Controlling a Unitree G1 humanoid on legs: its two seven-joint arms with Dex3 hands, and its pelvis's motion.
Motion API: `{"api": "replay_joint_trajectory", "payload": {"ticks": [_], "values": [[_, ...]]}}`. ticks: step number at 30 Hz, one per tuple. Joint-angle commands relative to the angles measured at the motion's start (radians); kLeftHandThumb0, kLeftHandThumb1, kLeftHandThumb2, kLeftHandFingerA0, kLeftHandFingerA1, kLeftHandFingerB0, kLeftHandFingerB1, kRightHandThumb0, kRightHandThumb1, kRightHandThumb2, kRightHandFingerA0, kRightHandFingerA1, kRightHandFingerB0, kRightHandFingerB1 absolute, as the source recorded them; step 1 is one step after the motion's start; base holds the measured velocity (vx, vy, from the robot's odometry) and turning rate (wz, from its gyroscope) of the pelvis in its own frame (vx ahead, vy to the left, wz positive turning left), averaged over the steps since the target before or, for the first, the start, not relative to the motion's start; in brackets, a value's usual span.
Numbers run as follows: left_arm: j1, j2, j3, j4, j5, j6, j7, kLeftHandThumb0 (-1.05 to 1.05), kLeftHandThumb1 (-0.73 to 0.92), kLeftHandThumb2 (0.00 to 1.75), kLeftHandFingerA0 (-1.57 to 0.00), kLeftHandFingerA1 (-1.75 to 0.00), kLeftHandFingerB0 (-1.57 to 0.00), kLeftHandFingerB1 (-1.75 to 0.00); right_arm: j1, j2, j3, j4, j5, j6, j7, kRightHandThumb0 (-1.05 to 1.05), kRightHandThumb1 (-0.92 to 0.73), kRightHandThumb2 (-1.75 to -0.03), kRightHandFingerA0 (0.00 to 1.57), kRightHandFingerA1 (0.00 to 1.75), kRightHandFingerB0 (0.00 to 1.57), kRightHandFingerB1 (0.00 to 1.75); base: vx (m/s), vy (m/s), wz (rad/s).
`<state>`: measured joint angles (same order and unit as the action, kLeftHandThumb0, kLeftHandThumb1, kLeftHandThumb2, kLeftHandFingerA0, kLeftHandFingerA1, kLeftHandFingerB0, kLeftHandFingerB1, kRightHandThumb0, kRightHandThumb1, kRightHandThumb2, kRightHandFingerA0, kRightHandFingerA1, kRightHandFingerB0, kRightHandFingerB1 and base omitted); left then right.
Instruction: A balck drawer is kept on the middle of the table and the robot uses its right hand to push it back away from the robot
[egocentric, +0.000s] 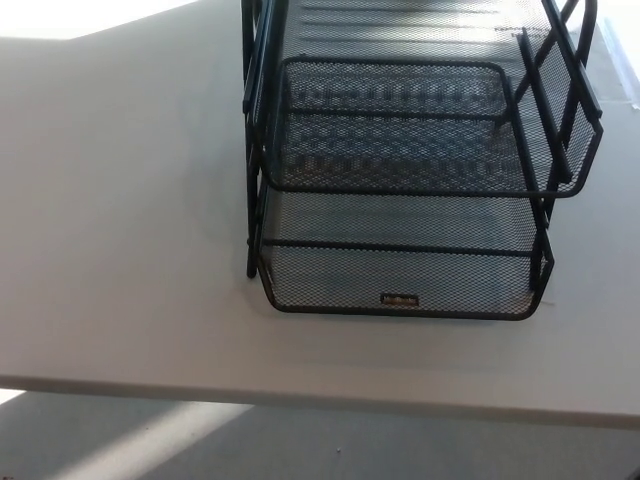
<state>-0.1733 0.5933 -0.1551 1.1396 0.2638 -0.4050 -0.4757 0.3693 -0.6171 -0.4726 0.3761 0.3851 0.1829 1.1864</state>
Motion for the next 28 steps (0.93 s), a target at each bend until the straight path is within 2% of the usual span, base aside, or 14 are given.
{"api": "replay_joint_trajectory", "payload": {"ticks": [1, 7, 9, 14, 16, 19, 20, 23, 28], "values": [[0.033, 0.029, -0.015, 0.058, 0.035, 0.029, 0.071, -0.62, 0.75, 0.63, -0.21, -0.29, -0.2, -0.27, -0.103, -0.04, 0.069, 0.45, -0.156, -0.22, -0.133, -0.75, -0.8, -0.65, 0.29, 0.34, 0.26, 0.32, 0.0, 0.0, 0.0], [0.032, 0.025, -0.003, 0.111, 0.024, 0.058, 0.082, -0.61, 0.74, 0.63, -0.19, -0.28, -0.2, -0.27, -0.177, -0.012, 0.147, 0.663, -0.218, -0.239, -0.233, -0.74, -0.82, -0.65, 0.29, 0.33, 0.27, 0.31, 0.0, 0.0, 0.0], [0.042, 0.023, 0.004, 0.129, 0.019, 0.067, 0.089, -0.6, 0.74, 0.63, -0.22, -0.29, -0.21, -0.28, -0.203, 0.013, 0.182, 0.708, -0.241, -0.216, -0.282, -0.71, -0.8, -0.64, 0.29, 0.34, 0.28, 0.32, 0.0, 0.0, 0.0], [0.035, -0.004, 0.026, 0.174, -0.006, 0.118, 0.066, -0.6, 0.72, 0.62, -0.24, -0.3, -0.22, -0.28, -0.324, 0.091, 0.302, 0.818, -0.331, -0.189, -0.428, -0.71, -0.76, -0.63, 0.26, 0.34, 0.2, 0.31, 0.0, 0.0, 0.0], [0.025, -0.01, 0.027, 0.181, -0.004, 0.134, 0.072, -0.6, 0.71, 0.62, -0.24, -0.3, -0.23, -0.29, -0.368, 0.109, 0.345, 0.844, -0.36, -0.182, -0.46, -0.65, -0.82, -0.65, 0.24, 0.33, 0.23, 0.31, 0.0, 0.0, 0.0], [0.012, -0.02, 0.04, 0.194, -0.016, 0.16, 0.074, -0.59, 0.72, 0.65, -0.21, -0.3, -0.22, -0.28, -0.425, 0.132, 0.412, 0.867, -0.399, -0.175, -0.496, -0.64, -0.78, -0.65, 0.22, 0.32, 0.23, 0.31, 0.0, 0.0, 0.0], [0.007, -0.026, 0.045, 0.199, -0.02, 0.176, 0.075, -0.58, 0.72, 0.62, -0.22, -0.3, -0.23, -0.29, -0.456, 0.146, 0.455, 0.877, -0.433, -0.167, -0.525, -0.72, -0.82, -0.65, 0.28, 0.33, 0.25, 0.31, 0.0, 0.0, 0.0], [0.005, -0.031, 0.046, 0.205, -0.015, 0.195, 0.079, -0.57, 0.74, 0.64, -0.23, -0.31, -0.24, -0.29, -0.497, 0.164, 0.52, 0.897, -0.475, -0.169, -0.566, -0.74, -0.81, -0.65, 0.29, 0.33, 0.26, 0.31, 0.0, 0.0, 0.0], [-0.008, -0.048, 0.038, 0.211, -0.003, 0.219, 0.087, -0.6, 0.73, 0.64, -0.21, -0.3, -0.24, -0.29, -0.572, 0.192, 0.612, 0.917, -0.517, -0.143, -0.594, -0.77, -0.79, -0.64, 0.24, 0.32, 0.2, 0.29, 0.0, 0.0, 0.0]]}}
